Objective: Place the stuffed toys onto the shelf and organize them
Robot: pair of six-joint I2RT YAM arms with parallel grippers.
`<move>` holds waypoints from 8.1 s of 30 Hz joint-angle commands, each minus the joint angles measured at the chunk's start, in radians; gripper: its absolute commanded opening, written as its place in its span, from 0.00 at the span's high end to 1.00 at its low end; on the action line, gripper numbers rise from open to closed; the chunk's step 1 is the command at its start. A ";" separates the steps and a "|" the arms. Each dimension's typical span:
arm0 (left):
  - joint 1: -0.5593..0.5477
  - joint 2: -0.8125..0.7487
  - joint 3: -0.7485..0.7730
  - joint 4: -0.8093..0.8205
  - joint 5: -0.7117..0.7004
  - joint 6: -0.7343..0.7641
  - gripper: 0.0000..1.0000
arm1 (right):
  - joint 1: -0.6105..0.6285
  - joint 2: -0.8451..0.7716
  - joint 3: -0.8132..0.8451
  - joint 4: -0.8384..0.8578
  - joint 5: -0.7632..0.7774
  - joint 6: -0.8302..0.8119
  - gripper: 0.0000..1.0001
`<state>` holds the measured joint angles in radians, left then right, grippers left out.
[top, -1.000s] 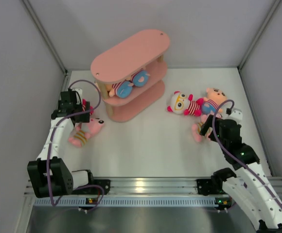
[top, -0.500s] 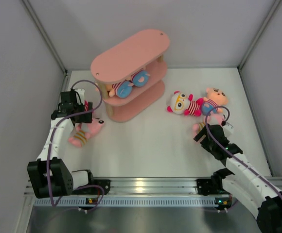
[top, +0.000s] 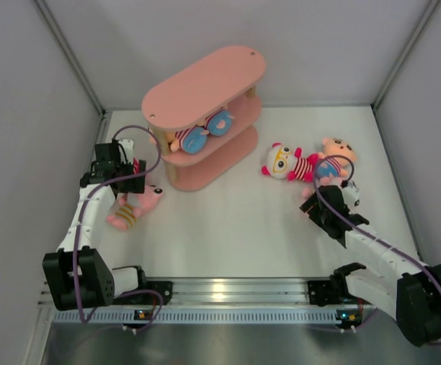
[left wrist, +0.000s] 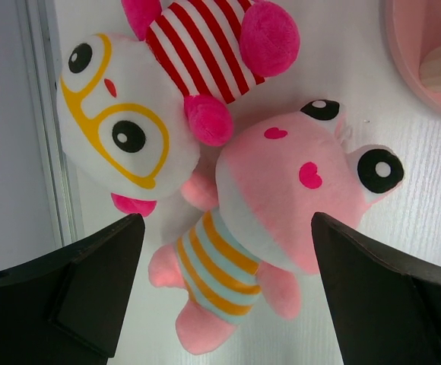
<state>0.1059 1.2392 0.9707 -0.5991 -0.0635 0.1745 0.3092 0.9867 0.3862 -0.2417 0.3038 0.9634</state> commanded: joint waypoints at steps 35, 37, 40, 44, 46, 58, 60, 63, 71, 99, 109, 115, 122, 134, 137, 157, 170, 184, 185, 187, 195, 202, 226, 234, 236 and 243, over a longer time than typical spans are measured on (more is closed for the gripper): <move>-0.105 -0.014 0.781 -0.436 0.840 0.304 0.01 | 0.557 0.257 1.247 -0.516 -0.483 -1.305 1.00; -0.226 -0.001 0.783 -0.436 0.795 0.315 0.01 | 0.615 0.292 1.269 -0.548 -0.427 -1.327 1.00; -0.307 0.012 0.783 -0.436 0.823 0.303 0.01 | 0.680 0.348 1.335 -0.591 -0.342 -1.335 1.00; -0.319 0.002 0.778 -0.438 0.892 0.296 0.01 | 0.719 0.431 1.405 -0.628 -0.310 -1.339 1.00; -0.319 -0.007 0.777 -0.439 0.915 0.290 0.02 | 0.729 0.447 1.422 -0.628 -0.270 -1.348 1.00; -0.322 0.003 0.832 -0.436 1.042 0.218 0.01 | 0.743 0.518 1.530 -0.650 -0.224 -1.347 1.00; -0.324 0.005 0.830 -0.436 1.035 0.223 0.01 | 0.745 0.532 1.551 -0.650 -0.207 -1.342 1.00; -0.333 0.020 0.849 -0.436 1.012 0.214 0.02 | 0.743 0.559 1.588 -0.660 -0.215 -1.342 1.00; -0.354 0.124 0.954 -0.378 0.763 0.063 0.08 | 0.748 0.590 1.629 -0.660 -0.262 -1.373 1.00; -0.209 0.368 1.080 -0.037 0.470 -0.162 1.00 | 0.499 0.308 1.353 -0.260 -0.104 -1.118 0.02; -0.179 0.349 0.999 -0.097 0.668 -0.075 1.00 | 0.412 0.210 1.177 -0.220 -0.181 -1.048 0.02; -0.179 0.296 0.982 -0.183 0.728 -0.044 1.00 | 0.398 0.193 1.148 -0.220 -0.186 -1.037 0.02; -0.179 0.281 0.945 -0.263 0.760 0.019 1.00 | 0.396 0.185 1.131 -0.219 -0.195 -1.036 0.02; -0.178 0.292 1.004 -0.263 0.648 0.005 0.41 | 0.396 0.159 1.070 -0.209 -0.189 -1.029 0.01; -0.178 0.292 1.016 -0.263 0.607 0.006 0.34 | 0.393 0.152 1.054 -0.208 -0.183 -1.023 0.01; -0.178 0.244 1.076 -0.265 0.449 0.039 0.14 | -0.015 -0.002 0.735 -0.140 -0.170 -0.657 0.03; -0.178 -0.039 0.705 -0.344 0.176 0.158 0.12 | -0.303 -0.002 0.480 -0.040 -0.271 -0.438 0.16; -0.175 -0.069 0.565 -0.461 0.074 0.168 0.13 | -0.455 0.338 0.312 0.370 -0.246 -0.138 0.28; -0.175 -0.063 0.566 -0.461 0.033 0.172 0.13 | -0.455 0.360 0.327 0.372 -0.241 -0.131 0.29; -0.175 -0.057 0.574 -0.461 0.016 0.175 0.13 | -0.455 0.420 0.345 0.378 -0.221 -0.114 0.29; -0.175 -0.004 0.614 -0.465 -0.039 0.178 0.14 | -0.452 0.584 0.399 0.400 -0.226 -0.071 0.34; -0.175 0.043 0.648 -0.472 -0.100 0.186 0.14 | -0.453 0.621 0.413 0.418 -0.223 -0.139 1.00; -0.149 0.086 0.672 -0.473 -0.079 0.186 0.15 | -0.171 0.513 1.101 -0.142 -0.963 -1.002 1.00; -0.149 0.100 0.684 -0.473 -0.093 0.184 0.15 | -0.079 0.737 1.316 -0.172 -0.950 -0.970 1.00; -0.149 0.105 0.686 -0.473 -0.093 0.186 0.15 | -0.070 0.770 1.361 -0.163 -0.931 -0.913 1.00; -0.149 0.108 0.683 -0.473 -0.094 0.184 0.16 | -0.047 0.889 1.448 -0.082 -0.902 -0.816 1.00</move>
<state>-0.0475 1.3430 1.6196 -1.0763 -0.1471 0.3584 0.2470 1.8515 1.7641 -0.3920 -0.6102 0.0895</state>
